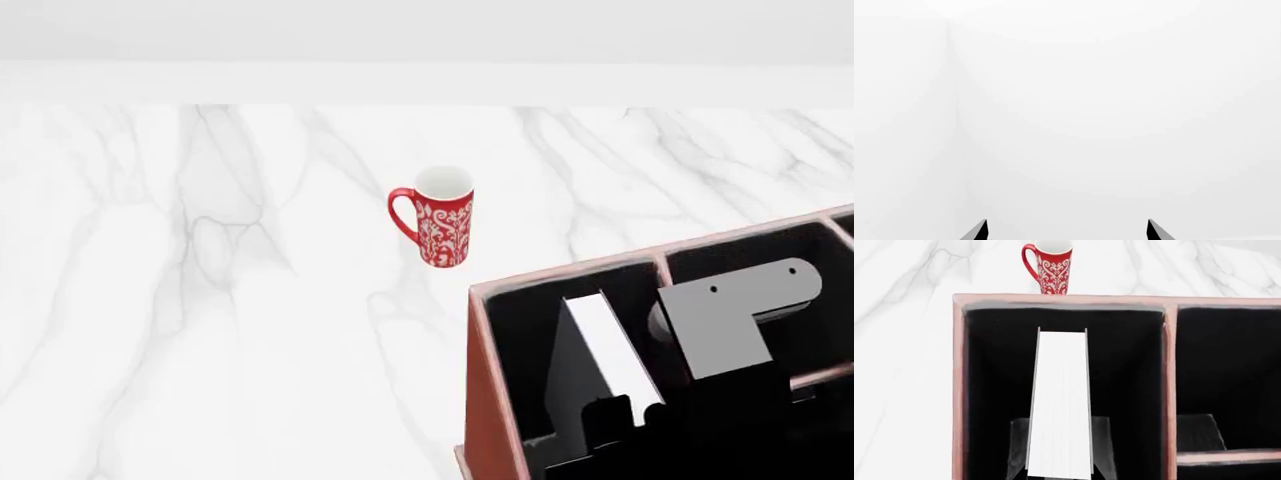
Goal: Pick up the book and place it in the left compartment of the caddy.
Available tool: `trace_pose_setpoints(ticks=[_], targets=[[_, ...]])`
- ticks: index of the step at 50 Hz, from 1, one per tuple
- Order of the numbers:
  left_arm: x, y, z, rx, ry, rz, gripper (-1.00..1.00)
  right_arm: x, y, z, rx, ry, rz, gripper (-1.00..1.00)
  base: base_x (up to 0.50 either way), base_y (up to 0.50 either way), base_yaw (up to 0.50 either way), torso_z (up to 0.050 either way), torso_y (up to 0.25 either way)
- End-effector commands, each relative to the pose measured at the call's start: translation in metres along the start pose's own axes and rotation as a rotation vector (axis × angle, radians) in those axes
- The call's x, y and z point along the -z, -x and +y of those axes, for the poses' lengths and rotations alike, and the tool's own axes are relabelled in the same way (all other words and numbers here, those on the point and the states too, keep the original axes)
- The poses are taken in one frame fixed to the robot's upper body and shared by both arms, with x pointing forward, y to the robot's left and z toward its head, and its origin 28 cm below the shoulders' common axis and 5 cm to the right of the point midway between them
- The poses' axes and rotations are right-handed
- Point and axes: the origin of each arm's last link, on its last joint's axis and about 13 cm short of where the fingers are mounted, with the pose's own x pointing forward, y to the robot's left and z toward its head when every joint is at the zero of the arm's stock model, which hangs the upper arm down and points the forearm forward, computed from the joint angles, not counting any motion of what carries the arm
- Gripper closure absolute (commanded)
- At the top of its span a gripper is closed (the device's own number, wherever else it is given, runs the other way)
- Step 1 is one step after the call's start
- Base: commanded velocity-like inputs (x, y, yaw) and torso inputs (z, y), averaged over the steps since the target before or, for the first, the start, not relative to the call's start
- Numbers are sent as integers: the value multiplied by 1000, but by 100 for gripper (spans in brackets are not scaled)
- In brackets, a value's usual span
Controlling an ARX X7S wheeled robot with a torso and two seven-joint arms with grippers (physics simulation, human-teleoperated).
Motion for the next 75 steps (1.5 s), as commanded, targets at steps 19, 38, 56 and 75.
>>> trace_pose_setpoints(ticks=[19,38,56,75], targets=[[0,0,0,0,0,1,-100,2,-5,-3,23,41,-26,100,0,0,0,1,1],[0,0,-1,0,-1,1,-100,7,-10,-6,31,28,-17,100,0,0,0,0,1],[-1,1,0,0,1,-1,-100,12,-14,-6,33,27,-4,100,0,0,0,1,1],[-1,1,0,0,1,-4,-100,15,-17,-5,27,27,1,100,0,0,0,0,1]])
